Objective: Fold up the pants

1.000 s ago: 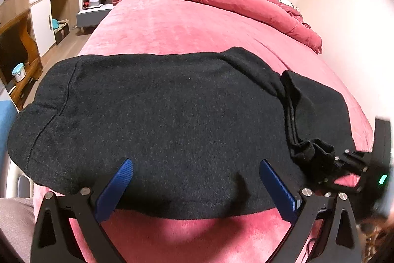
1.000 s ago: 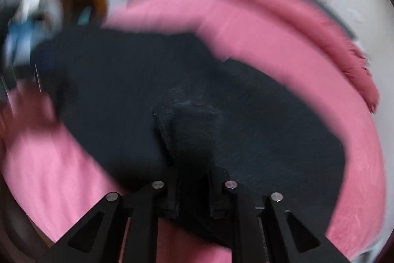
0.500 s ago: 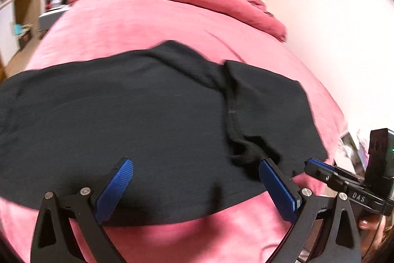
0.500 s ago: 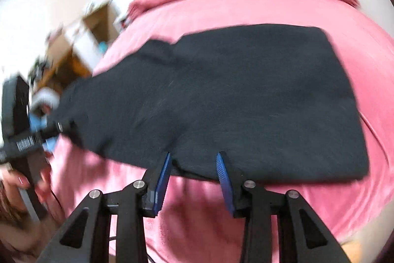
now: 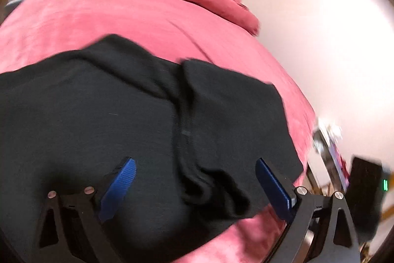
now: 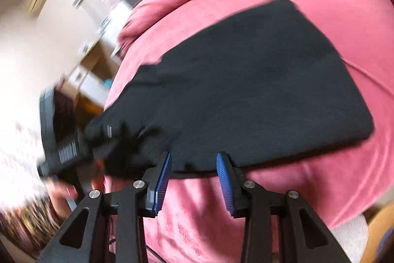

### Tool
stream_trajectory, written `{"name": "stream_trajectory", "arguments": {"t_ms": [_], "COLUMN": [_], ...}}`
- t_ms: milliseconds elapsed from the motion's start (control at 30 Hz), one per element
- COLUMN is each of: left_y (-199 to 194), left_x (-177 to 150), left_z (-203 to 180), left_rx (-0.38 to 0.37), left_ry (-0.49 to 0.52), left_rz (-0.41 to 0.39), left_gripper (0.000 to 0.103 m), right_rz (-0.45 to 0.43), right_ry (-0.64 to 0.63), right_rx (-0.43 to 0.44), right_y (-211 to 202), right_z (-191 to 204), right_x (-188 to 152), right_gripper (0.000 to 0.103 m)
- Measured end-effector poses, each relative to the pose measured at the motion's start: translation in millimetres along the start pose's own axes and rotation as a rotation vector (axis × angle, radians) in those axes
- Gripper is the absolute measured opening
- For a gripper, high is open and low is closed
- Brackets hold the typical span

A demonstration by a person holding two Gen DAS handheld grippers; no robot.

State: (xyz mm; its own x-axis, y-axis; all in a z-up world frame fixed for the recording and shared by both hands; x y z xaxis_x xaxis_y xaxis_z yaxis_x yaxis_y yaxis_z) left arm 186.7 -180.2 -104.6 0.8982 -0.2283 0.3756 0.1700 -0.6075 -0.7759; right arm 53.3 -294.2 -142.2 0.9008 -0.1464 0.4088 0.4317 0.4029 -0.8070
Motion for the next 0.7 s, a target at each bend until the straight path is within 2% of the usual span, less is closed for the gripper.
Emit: {"name": "stream_trajectory", "arguments": {"t_ms": [67,133,233,267,300,400,500,567,600,633,700], "left_y": [-10,-21,-32,-34,-36,-40,-39,-36,-33,-31,-26], "left_x": [3,4,-3,-7,-11,-23,-30,-30,-30,-30,-28], "left_z": [13,28,43,45,47,49,49,49,47,45,37], "left_rx": [0.002,0.011,0.006,0.008,0.012,0.021,0.016,0.03,0.025,0.016,-0.007], "left_ry": [-0.049,-0.109,-0.176,-0.187,-0.191,-0.184,-0.178,-0.166,-0.163,-0.161,-0.158], "left_rz": [-0.029,-0.054,-0.074,-0.07,-0.067,-0.073,-0.074,-0.064,-0.06,-0.06,-0.051], "left_gripper": [0.097,0.097,0.097,0.098,0.098,0.098,0.098,0.098,0.098,0.098,0.098], "right_rz": [0.018,0.033,0.053,0.064,0.068,-0.025,-0.213,-0.272,-0.265,-0.214,-0.06], "right_ry": [-0.131,-0.238,-0.371,-0.403,-0.411,-0.346,-0.232,-0.211,-0.216,-0.216,-0.166], "right_rx": [-0.097,-0.168,-0.324,-0.313,-0.291,-0.241,-0.14,-0.114,-0.112,-0.093,-0.034], "right_y": [12,24,40,45,45,20,-34,-47,-42,-25,25], "right_z": [22,40,51,55,55,56,56,55,55,53,43], "right_x": [0,-1,-1,0,1,28,58,64,63,56,35], "right_gripper": [0.046,0.046,0.046,0.044,0.022,0.009,0.009,0.009,0.009,0.009,0.015]}}
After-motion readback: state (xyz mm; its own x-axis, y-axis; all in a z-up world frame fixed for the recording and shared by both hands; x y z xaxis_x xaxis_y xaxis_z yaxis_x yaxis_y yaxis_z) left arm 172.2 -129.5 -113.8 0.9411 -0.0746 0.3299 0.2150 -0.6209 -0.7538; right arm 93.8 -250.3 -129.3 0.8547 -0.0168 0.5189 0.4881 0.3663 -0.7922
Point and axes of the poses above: each gripper's, at about its wrist camera, not at the fingertips, and y roughly the way its jaws point, z to its left, x to its top, the point moved 8 cm from there along y, roughly the way its jaws point, and after that the axes turned 12 degrees about z, right-handed, at the moved point
